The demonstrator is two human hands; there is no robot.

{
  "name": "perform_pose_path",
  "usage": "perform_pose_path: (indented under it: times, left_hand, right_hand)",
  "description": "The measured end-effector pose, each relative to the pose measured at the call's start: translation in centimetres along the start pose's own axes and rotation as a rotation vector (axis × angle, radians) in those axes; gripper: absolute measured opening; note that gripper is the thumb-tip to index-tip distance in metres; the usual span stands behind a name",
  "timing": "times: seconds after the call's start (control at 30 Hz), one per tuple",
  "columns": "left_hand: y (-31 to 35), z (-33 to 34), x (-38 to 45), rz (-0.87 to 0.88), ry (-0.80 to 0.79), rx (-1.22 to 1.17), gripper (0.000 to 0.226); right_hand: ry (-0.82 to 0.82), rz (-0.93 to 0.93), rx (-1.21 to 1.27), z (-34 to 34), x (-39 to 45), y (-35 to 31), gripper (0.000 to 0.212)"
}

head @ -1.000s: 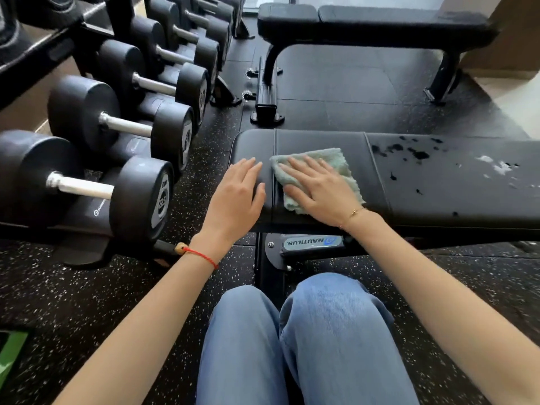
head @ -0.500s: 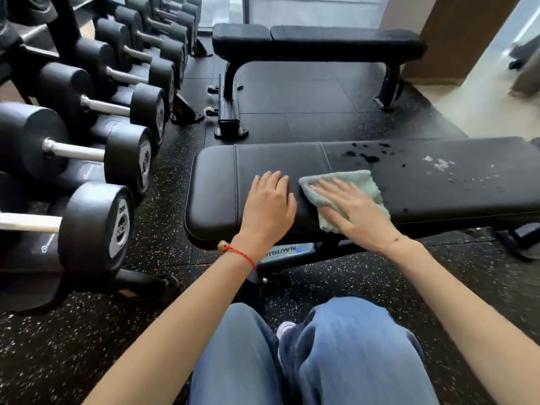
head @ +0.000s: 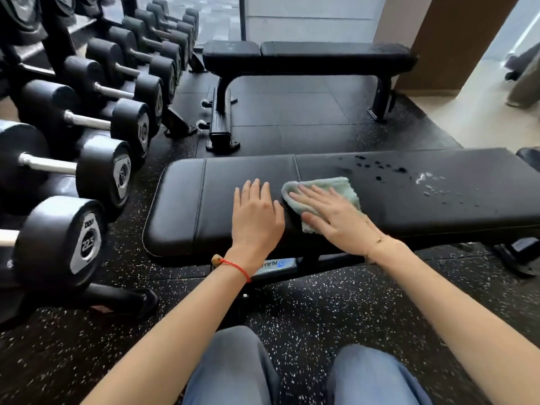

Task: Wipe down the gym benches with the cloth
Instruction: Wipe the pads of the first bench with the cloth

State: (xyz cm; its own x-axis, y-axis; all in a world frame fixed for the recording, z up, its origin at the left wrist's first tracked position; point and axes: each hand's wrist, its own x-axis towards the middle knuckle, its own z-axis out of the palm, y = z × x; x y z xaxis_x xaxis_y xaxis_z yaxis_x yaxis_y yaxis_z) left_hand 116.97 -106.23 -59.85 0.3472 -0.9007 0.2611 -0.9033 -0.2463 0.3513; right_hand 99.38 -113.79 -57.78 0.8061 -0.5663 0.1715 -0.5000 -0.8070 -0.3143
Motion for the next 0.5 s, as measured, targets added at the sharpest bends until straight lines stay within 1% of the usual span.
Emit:
perform_pose_path:
  times: [0.03, 0.1, 0.17, 0.23, 0.27, 0.33, 0.4, 0.43, 0.5]
  left_hand:
    - [0.2, 0.1, 0.0, -0.012, 0.006, -0.003, 0.065]
    - [0.6, 0.3, -0.1, -0.041, 0.031, -0.001, 0.065]
    - [0.8, 0.4, -0.2, -0.061, 0.061, 0.009, 0.064]
    - [1.0, 0.2, -0.3, -0.072, 0.083, 0.002, 0.062]
    - [1.0, 0.2, -0.3, -0.078, 0.091, -0.004, 0.06]
    - [1.1, 0.0, -0.4, -0.098, 0.106, -0.016, 0.058]
    - [1.0, -0.1, -0.5, -0.105, 0.11, -0.02, 0.056]
    - [0.9, -0.1, -0.6, -0.107, 0.108, -0.02, 0.055]
    - [0.8, -0.1, -0.6, -0.114, 0.107, -0.021, 0.052]
  right_hand:
    - [-0.005, -0.003, 0.019, -1.0, -1.7, 1.4, 0.053]
    - [0.003, 0.098, 0.026, -2.8, -2.3, 5.7, 0.057]
    - [0.008, 0.252, 0.012, -4.1, 0.4, 9.6, 0.06]
    - [-0.01, 0.332, 0.001, -3.9, 4.7, 10.6, 0.057]
    - [-0.026, 0.315, -0.003, -3.1, 6.6, 9.9, 0.056]
    - [-0.06, 0.179, 0.014, -1.1, 8.1, 6.5, 0.055]
    - [-0.091, -0.008, 0.053, -0.7, 5.7, 3.8, 0.053]
    - [-0.105, -0.078, 0.086, -1.2, 3.8, 3.9, 0.053]
    - [-0.127, -0.145, 0.14, -2.8, -0.5, 6.1, 0.053]
